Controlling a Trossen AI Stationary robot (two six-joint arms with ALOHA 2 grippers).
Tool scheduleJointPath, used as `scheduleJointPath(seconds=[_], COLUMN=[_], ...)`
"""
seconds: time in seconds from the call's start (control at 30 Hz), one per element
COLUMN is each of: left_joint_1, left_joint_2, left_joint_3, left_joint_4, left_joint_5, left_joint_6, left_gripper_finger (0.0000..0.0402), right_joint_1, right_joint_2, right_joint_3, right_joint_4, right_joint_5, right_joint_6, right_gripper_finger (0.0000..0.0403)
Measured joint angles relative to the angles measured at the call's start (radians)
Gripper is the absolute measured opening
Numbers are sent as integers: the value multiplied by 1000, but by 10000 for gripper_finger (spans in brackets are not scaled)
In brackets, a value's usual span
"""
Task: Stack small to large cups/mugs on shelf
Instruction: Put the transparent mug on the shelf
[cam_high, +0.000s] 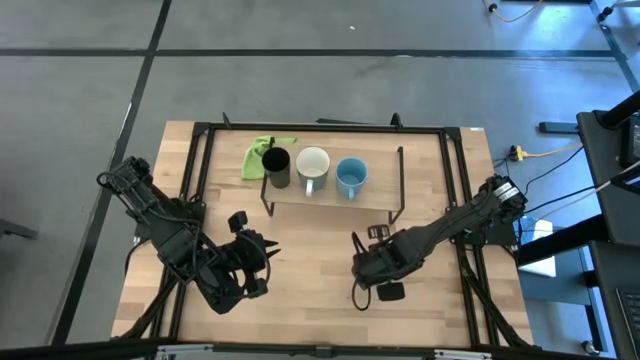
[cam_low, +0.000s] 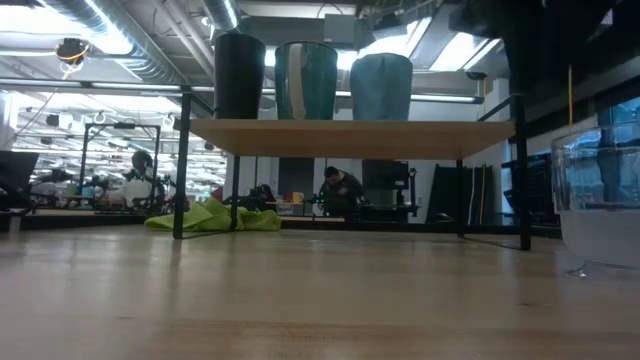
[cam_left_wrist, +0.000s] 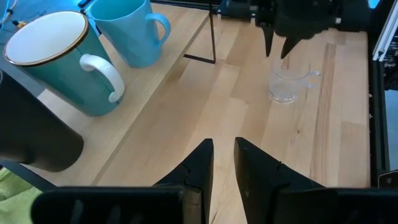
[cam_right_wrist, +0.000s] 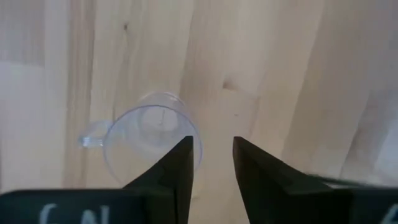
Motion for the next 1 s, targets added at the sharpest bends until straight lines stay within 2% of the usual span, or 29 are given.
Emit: scheduleJointPath(seconds=[0.17,0.33,0.47,0.57,0.77,0.9,1.0], left_joint_1=[0,0,-1,-2,-1,-1,-1], left_joint_2=[0,0,0,0,0,0,0], left_joint_3=[0,0,0,0,0,0,0], left_joint_4=[0,0,-1,-1,-1,0,0], left_joint_5=[0,3,5,6,8,11,34], left_joint_6=[0,20,26,36,65,65,65], left_gripper_finger=[59,59,59,59,59,59,59], right_joint_1=[-15,-5,48,98,197,248,267], right_joint_2=[0,0,-1,-1,-2,-2,-2], right_joint_3=[8,-7,13,42,84,83,76], right_joint_4=[-76,-107,-82,-75,-64,-54,-64], right_joint_5=[-44,-61,-46,8,104,86,25], right_joint_6=[332,585,750,891,1260,1475,1601], right_gripper_finger=[115,115,115,115,115,115,115])
